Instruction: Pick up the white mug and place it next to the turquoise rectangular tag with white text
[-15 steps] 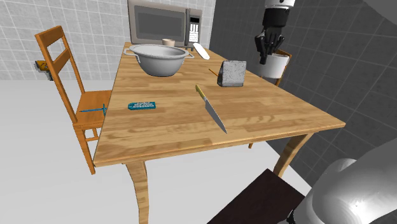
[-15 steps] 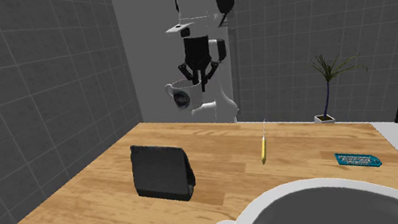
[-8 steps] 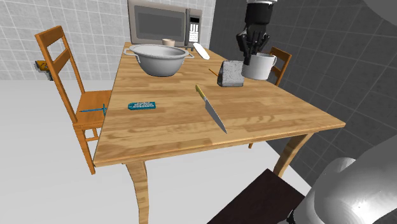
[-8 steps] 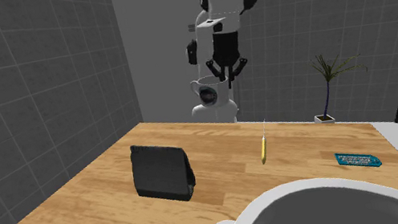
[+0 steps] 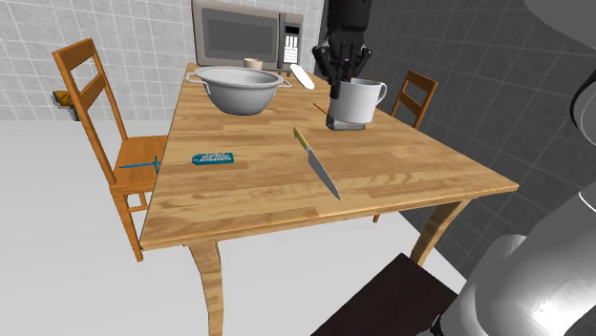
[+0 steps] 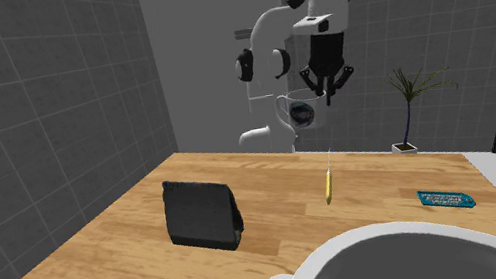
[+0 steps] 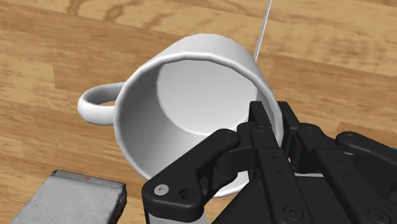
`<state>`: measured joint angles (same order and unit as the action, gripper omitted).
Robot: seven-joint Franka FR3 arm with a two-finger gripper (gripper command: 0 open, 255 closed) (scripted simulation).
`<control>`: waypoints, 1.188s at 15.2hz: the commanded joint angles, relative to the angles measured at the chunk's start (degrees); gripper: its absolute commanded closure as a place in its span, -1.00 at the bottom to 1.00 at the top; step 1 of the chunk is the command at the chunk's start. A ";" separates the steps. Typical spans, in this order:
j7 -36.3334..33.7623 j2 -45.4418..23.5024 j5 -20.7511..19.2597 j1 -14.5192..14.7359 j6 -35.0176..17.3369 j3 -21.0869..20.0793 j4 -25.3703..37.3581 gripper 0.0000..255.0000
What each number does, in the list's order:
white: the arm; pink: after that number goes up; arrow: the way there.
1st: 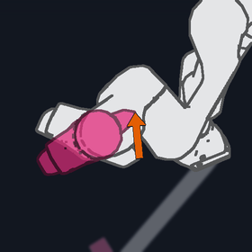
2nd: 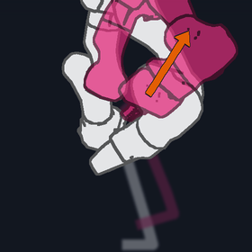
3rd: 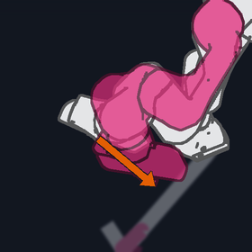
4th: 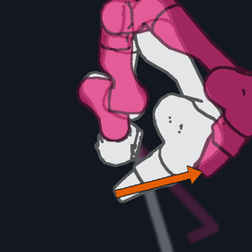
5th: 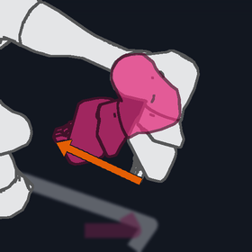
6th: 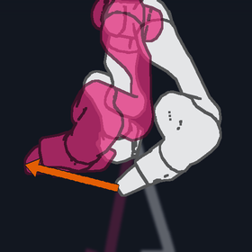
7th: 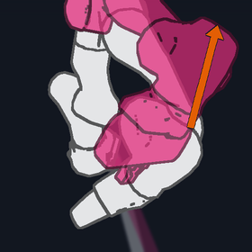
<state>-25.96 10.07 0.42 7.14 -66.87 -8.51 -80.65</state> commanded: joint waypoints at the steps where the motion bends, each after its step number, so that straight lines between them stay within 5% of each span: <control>1: -3.29 -1.73 0.26 1.13 0.40 -1.91 2.12 1.00; 7: -12.94 -10.34 -0.72 5.38 2.09 -7.52 12.18 1.00; 18: -11.62 -3.87 0.91 4.73 -8.70 -6.58 -4.85 1.00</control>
<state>-37.64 5.83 1.25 11.89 -74.59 -15.13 -84.19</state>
